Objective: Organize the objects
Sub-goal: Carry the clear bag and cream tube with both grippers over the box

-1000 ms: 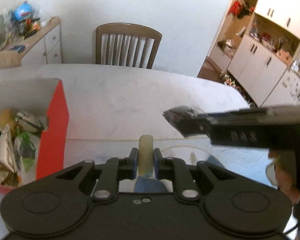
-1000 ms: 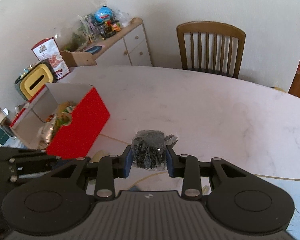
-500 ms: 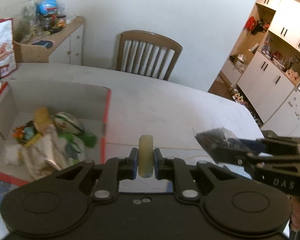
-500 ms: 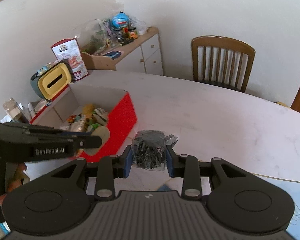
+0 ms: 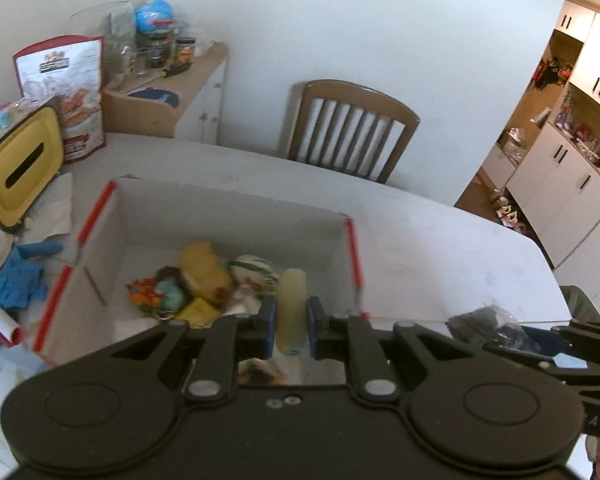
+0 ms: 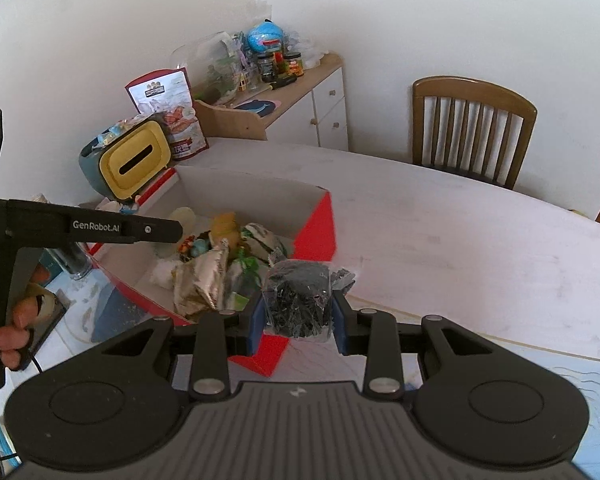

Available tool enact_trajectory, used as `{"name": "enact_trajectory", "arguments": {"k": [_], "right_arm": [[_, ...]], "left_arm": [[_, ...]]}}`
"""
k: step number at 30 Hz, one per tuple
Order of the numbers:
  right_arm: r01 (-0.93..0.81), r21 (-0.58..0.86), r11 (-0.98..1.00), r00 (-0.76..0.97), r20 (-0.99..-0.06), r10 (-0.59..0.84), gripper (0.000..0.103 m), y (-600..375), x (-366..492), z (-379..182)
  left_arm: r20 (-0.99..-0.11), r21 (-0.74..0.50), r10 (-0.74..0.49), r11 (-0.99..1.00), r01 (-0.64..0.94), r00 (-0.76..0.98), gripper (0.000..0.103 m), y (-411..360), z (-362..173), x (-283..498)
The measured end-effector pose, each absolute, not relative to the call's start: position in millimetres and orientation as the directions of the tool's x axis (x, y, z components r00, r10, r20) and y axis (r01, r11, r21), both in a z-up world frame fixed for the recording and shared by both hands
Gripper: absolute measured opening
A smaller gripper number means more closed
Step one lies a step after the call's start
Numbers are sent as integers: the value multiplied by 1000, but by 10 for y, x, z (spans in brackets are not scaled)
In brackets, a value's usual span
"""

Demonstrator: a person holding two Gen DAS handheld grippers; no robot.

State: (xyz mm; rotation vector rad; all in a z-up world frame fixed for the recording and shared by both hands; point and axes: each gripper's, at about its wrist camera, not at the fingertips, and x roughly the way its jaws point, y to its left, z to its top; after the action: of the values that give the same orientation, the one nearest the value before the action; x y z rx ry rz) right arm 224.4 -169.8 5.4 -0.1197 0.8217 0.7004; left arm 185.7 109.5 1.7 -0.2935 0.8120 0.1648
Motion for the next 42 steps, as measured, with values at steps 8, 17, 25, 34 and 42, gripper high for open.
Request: {"name": "enact_trajectory", "arguments": {"k": [8,17,25,34,42], "right_arm": [[-612,161,774,464,-719,517,33,-1211,2219,-2],[-619,168,768,429,-746,509,33,-762,2271,-177],[-617,146,773,423,-767,482,33,-454,2430,-396],[-590,126,797,434,-784,445,33,-183,2645,-614],[-598,155,787,429,-767,477,33,1,2761,-707]], "left_arm": [[-752,-162,52,952,-260,657,13,1553,-72,1866],[-777,-125,65,959,-256,625,13,1924,-240,1895],[-788,-28,104,979,-204,607,13,1999,-421,2017],[-816,35,119,987,-157,565,13,1956,-671,2251],[-843,82,136,989,-126,521,13,1942,-881,2402]]}}
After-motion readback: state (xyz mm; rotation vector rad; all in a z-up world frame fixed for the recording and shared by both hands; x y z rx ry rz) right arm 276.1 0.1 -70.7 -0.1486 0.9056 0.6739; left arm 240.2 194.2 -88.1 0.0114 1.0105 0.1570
